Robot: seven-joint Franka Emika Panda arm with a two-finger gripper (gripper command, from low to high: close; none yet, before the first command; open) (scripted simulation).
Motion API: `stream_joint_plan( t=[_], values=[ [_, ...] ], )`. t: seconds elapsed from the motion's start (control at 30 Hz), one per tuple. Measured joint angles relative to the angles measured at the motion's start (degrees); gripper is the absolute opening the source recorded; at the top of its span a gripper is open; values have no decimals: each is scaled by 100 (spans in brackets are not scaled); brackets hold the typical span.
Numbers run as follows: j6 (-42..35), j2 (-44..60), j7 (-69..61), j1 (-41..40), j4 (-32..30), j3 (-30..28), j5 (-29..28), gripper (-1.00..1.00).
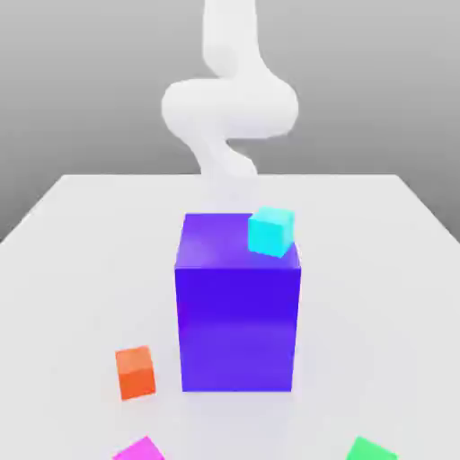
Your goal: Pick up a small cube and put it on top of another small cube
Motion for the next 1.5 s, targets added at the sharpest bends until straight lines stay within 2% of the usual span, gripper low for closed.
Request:
stream_joint_plan(
  t=[0.33,0.63,0.77,0.97,1.1,1.13,1.37,1.5],
  values=[
    [587,2117,1493,-754,62,379,-429,0],
    [1112,3983,2745,-1122,115,360,-713,0],
    [1360,4797,3179,-1191,133,302,-664,0],
    [1744,5989,3620,-1285,155,240,-291,0],
    [2299,6814,3729,-1269,296,185,-271,0],
    [2450,7012,3746,-1250,338,162,-289,-100],
    [2490,7056,3753,-1251,346,162,-294,-100],
    [1949,6365,3688,-1303,195,235,-214,-100]
  ],
)
